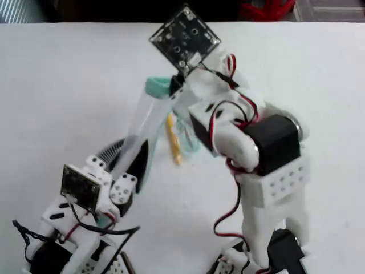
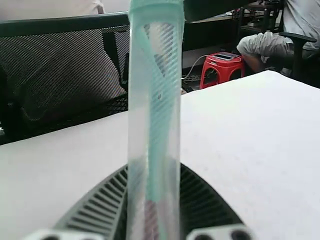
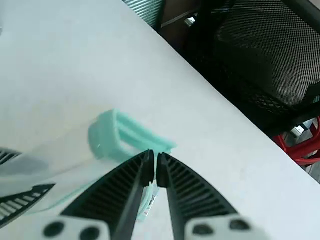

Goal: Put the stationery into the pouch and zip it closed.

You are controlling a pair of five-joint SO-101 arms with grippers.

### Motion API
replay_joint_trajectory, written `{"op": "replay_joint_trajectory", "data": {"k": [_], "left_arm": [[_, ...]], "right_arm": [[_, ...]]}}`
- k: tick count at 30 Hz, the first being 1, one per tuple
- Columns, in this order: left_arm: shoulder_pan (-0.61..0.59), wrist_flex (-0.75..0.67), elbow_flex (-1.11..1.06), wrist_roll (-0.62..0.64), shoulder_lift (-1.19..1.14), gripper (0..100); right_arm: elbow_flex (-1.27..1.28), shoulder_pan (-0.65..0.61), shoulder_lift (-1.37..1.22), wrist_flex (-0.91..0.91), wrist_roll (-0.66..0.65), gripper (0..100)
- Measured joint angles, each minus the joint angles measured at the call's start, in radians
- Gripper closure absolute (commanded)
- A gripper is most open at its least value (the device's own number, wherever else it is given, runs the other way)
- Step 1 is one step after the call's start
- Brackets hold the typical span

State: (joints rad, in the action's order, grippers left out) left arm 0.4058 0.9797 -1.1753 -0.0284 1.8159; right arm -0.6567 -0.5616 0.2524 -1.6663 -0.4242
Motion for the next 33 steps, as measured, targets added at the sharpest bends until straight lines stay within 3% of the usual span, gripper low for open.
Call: {"op": "replay_joint_trajectory", "data": {"k": [3, 7, 12, 15, 20, 25, 33], "left_arm": [[-0.014, -0.002, -0.002, 0.002, 0.000, 97], [-0.025, -0.005, -0.002, 0.003, 0.006, 88], [-0.026, -0.005, 0.000, 0.086, 0.014, 92], [-0.026, -0.005, 0.000, 0.097, 0.014, 93], [-0.021, -0.003, -0.002, 0.092, 0.008, 93], [-0.021, -0.003, -0.002, 0.094, 0.002, 93], [-0.020, 0.008, -0.002, 0.097, 0.002, 92]], "right_arm": [[-0.028, -0.055, -0.051, -0.037, -0.003, 98.1], [-0.037, -0.150, -0.058, -0.046, -0.003, 98.1], [-0.091, -0.187, -0.060, -0.048, -0.041, 98.1], [-0.161, -0.133, -0.061, -0.041, -0.044, 98.1], [-0.230, 0.040, -0.072, 0.135, 0.018, 98.1], [-0.176, 0.040, -0.196, 0.199, 0.041, 98.1], [-0.189, -0.048, -0.282, 0.038, -0.097, 98.1]]}}
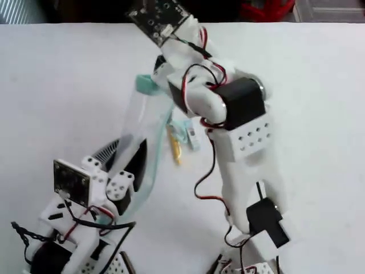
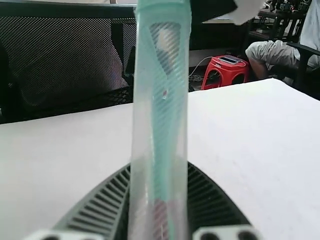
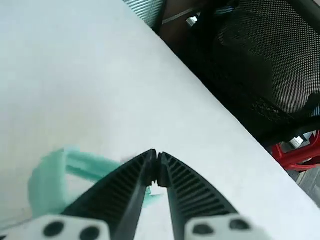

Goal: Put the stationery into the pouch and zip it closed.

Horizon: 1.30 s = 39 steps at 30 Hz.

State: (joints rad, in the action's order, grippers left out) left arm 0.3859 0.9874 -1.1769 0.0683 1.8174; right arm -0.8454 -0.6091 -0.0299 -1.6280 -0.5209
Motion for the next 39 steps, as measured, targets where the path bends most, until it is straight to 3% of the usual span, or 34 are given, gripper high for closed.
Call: {"op": "replay_joint_trajectory", "data": {"k": [4, 13, 17, 24, 30, 34, 39], "left_arm": [[-0.005, 0.002, -0.002, 0.006, 0.005, 92], [0.002, -0.002, 0.000, 0.005, -0.002, 92], [-0.002, -0.002, 0.000, 0.003, 0.002, 92], [-0.002, 0.003, -0.012, 0.000, 0.003, 92], [-0.002, 0.003, -0.037, 0.000, 0.000, 92], [-0.002, 0.006, -0.038, 0.005, -0.002, 92], [0.003, 0.006, -0.038, 0.000, -0.003, 92]], "right_arm": [[0.011, -0.078, 0.040, -0.058, -0.104, 98.1], [0.043, -0.284, 0.132, -0.084, -0.135, 98.1], [-0.011, -0.149, 0.135, 0.003, -0.123, 98.1], [-0.037, 0.066, 0.133, 0.227, 0.048, 98.1], [0.002, 0.044, 0.037, 0.195, 0.052, 98.1], [0.003, -0.020, -0.020, 0.123, -0.055, 98.1], [0.002, 0.003, -0.029, 0.068, -0.101, 98.1]]}}
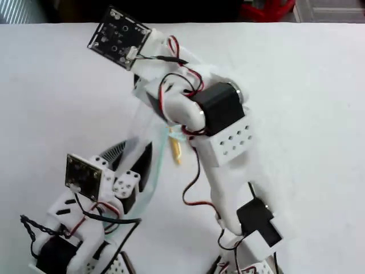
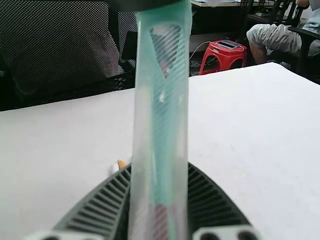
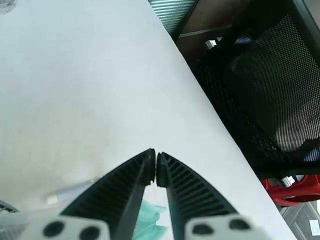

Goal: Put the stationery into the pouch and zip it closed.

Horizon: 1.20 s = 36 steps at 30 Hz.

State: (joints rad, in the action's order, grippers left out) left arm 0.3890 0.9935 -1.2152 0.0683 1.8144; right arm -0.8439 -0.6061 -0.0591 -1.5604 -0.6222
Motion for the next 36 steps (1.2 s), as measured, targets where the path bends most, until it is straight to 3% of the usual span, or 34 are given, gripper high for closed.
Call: {"op": "replay_joint_trajectory", "data": {"k": [11, 18, 30, 36], "left_arm": [[-0.005, -0.002, 0.002, 0.000, 0.012, 92], [-0.005, -0.002, 0.002, 0.000, 0.003, 92], [-0.006, -0.002, 0.002, 0.006, 0.012, 92], [-0.002, -0.003, 0.002, 0.003, 0.002, 92]], "right_arm": [[-0.020, 0.147, 0.000, 0.005, 0.028, 98.1], [-0.029, 0.117, -0.023, -0.114, -0.009, 98.1], [-0.038, 0.021, 0.021, -0.146, -0.118, 98.1], [-0.063, 0.063, 0.021, 0.014, -0.069, 98.1]]}}
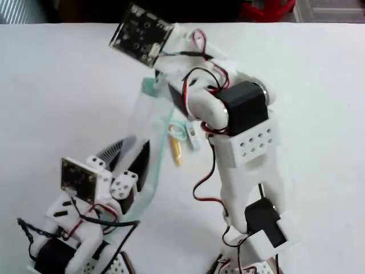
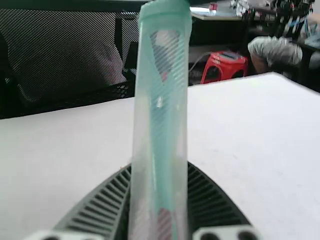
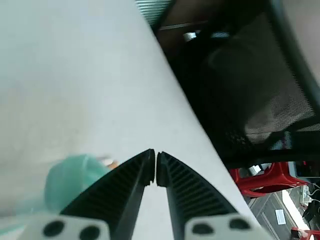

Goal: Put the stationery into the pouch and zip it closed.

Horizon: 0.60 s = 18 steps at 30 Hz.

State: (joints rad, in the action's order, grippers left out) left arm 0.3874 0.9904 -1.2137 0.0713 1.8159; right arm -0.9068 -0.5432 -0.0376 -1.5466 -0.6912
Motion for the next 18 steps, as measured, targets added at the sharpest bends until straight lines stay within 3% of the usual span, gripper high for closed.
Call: {"op": "replay_joint_trajectory", "data": {"k": [8, 18], "left_arm": [[-0.005, 0.000, 0.000, -0.003, 0.002, 92], [-0.003, 0.003, -0.002, -0.003, 0.005, 92]], "right_arm": [[-0.008, 0.009, -0.012, -0.026, 0.072, 98.1], [-0.078, -0.021, -0.087, -0.147, 0.006, 98.1]]}}
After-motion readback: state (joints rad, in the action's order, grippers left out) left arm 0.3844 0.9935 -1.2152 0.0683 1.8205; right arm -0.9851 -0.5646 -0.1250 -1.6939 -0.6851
